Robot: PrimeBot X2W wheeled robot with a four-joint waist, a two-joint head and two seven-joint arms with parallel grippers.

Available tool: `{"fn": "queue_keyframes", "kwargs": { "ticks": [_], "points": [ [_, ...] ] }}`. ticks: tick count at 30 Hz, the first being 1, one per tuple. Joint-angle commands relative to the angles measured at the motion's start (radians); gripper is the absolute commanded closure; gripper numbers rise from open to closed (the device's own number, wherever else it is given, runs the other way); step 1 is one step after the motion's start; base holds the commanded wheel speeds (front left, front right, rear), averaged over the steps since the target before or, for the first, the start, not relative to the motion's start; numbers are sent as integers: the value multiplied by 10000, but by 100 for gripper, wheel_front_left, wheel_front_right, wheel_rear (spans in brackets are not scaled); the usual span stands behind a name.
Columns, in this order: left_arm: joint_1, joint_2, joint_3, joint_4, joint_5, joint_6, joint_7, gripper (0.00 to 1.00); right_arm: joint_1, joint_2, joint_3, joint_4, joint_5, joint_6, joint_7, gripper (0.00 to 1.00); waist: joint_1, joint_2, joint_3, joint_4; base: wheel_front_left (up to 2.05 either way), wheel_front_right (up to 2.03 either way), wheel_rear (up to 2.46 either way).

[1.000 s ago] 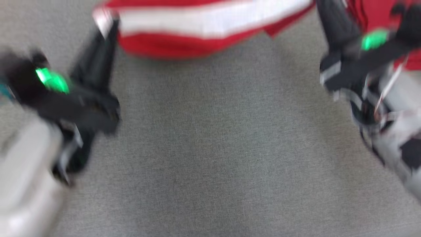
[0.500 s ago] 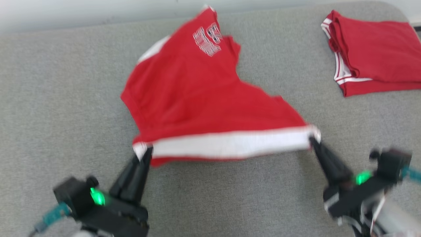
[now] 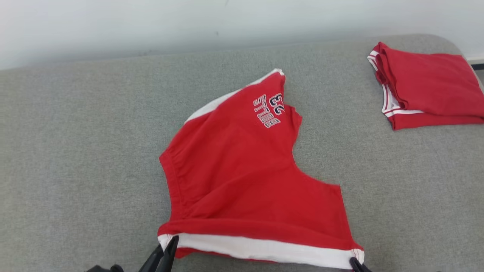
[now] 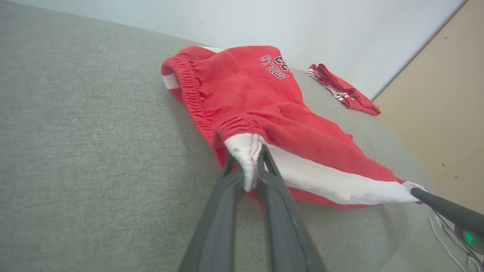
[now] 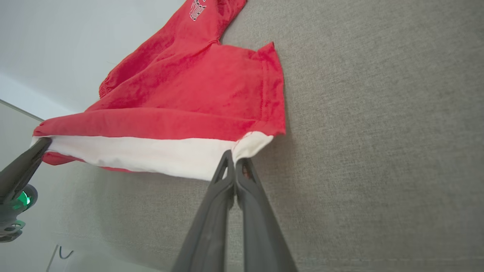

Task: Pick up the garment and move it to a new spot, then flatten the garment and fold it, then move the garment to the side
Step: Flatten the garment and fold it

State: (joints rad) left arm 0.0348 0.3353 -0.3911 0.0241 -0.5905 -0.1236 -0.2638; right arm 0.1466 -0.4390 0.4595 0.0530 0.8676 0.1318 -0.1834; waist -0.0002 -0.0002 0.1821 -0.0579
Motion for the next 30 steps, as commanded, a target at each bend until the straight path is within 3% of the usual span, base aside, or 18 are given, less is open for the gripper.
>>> {"fn": "queue_keyframes", "kwargs": {
  "ticks": [1,9,19,30],
  "points": [
    [164,-16,46,2,124,-31,-2,100,116,72,-149,-88,-86,-29,63,100,2,2,-121,71,0,0,0],
    [291,-266,2,-14,285,-58,-2,100,862,755,-1639,-902,-861,-29,865,100,2,2,-294,112,0,0,0],
    [-85,-553,-208,-15,349,-56,-2,100,743,1484,-2560,-1650,-1411,-29,1477,100,2,2,-467,316,0,0,0],
    [-880,-764,-373,-71,262,-58,-2,100,-1064,1273,-3100,-1481,-1550,-29,1898,100,2,2,-430,509,0,0,0]
  ]
}}
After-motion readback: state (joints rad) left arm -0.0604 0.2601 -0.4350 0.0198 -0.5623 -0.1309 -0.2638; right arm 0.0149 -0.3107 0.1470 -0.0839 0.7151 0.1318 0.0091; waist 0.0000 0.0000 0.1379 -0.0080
